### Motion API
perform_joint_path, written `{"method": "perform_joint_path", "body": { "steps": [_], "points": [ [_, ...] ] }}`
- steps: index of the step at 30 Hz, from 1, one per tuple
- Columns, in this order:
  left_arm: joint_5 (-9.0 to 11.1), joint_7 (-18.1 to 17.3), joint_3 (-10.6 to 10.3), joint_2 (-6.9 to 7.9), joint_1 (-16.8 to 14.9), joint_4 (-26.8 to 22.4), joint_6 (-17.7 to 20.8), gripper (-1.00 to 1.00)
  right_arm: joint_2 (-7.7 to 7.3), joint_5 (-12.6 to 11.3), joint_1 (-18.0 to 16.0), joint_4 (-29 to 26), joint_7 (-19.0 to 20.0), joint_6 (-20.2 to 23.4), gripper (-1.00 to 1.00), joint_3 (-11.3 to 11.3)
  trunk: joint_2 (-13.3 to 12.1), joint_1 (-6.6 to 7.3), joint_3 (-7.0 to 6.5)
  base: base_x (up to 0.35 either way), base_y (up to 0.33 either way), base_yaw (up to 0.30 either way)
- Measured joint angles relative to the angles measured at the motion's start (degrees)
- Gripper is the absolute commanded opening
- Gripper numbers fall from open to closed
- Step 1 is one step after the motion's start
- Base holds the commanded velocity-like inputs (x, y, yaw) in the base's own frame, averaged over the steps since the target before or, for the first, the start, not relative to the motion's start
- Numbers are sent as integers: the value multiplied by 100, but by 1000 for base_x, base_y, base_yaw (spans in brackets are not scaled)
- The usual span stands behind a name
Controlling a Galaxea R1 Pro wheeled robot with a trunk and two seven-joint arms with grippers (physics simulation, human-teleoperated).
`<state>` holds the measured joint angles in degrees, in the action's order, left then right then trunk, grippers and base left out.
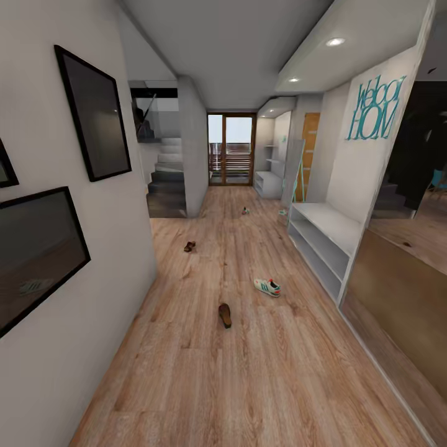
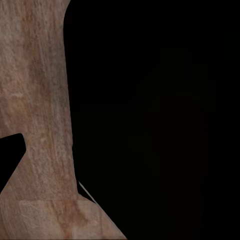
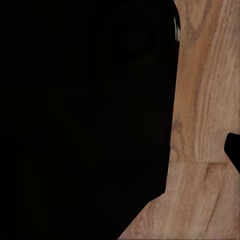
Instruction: Pick up the two gym shoes and the two sandals from the corridor floor and place them onto the hallstand (shoe rack) in the corridor, making sure they are on the rack and not on the floor. Arrange them so the two gym shoes are next to each other and the two sandals are next to each other.
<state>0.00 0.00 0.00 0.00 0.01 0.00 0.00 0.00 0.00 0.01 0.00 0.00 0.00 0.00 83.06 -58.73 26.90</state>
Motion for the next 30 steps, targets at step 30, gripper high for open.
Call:
{"method": "perform_joint_path", "body": {
  "steps": [30],
  "points": [
    [-13, -18, -23, -32, -13, -102, -57, 100, 207, 11, -9, -287, -16, -180, 100, -10, -1, 0, -2, 0, 0, 0]
  ]
}}
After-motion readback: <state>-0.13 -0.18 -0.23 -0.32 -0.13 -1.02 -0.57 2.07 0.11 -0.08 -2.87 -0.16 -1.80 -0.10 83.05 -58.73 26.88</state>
